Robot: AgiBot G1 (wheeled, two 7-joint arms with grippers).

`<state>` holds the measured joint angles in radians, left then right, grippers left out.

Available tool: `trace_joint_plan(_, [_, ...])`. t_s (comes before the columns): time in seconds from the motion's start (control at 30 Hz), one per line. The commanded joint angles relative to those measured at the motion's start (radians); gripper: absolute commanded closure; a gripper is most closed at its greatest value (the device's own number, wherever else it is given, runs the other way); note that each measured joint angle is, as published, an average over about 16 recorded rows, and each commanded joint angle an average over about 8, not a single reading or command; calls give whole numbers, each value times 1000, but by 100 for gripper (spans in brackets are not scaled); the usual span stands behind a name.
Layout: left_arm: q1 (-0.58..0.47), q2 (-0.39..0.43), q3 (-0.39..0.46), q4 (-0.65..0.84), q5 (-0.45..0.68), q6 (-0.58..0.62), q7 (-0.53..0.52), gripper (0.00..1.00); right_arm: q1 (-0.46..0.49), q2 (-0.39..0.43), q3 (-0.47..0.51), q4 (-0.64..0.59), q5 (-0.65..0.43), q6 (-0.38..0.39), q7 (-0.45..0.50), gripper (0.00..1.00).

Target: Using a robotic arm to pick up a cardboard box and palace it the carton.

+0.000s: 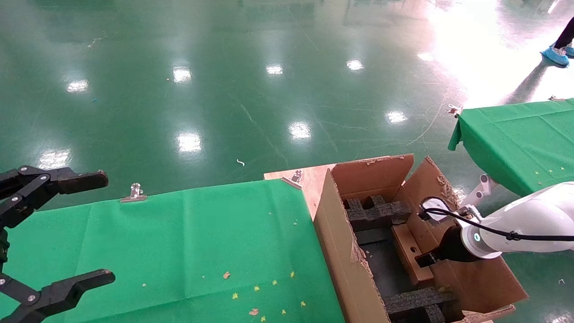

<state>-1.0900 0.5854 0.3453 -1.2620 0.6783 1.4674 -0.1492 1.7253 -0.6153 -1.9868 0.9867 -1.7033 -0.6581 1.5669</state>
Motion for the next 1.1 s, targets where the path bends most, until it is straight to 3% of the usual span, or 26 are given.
trace_joint_plan(0.03, [0,0,0,0,0,0,0,0,0,0,-1,2,-2,-1,1,0])
trace_joint_plan(0.3, [0,0,0,0,0,0,0,0,73,33,30,58,-21,28,15,0])
trace_joint_plan(0.53, [0,0,0,0,0,0,0,0,181,113,92,220,-15,90,13,0])
trace_joint_plan(0.77, [0,0,0,0,0,0,0,0,230,184,161,373,109,174,-77,0])
trace_joint_plan(0.93, [0,0,0,0,-1,-1,0,0,242,194,193,404,190,191,-152,0])
trace_joint_plan(1.1, [0,0,0,0,-1,-1,0,0,240,193,198,399,201,188,-152,0])
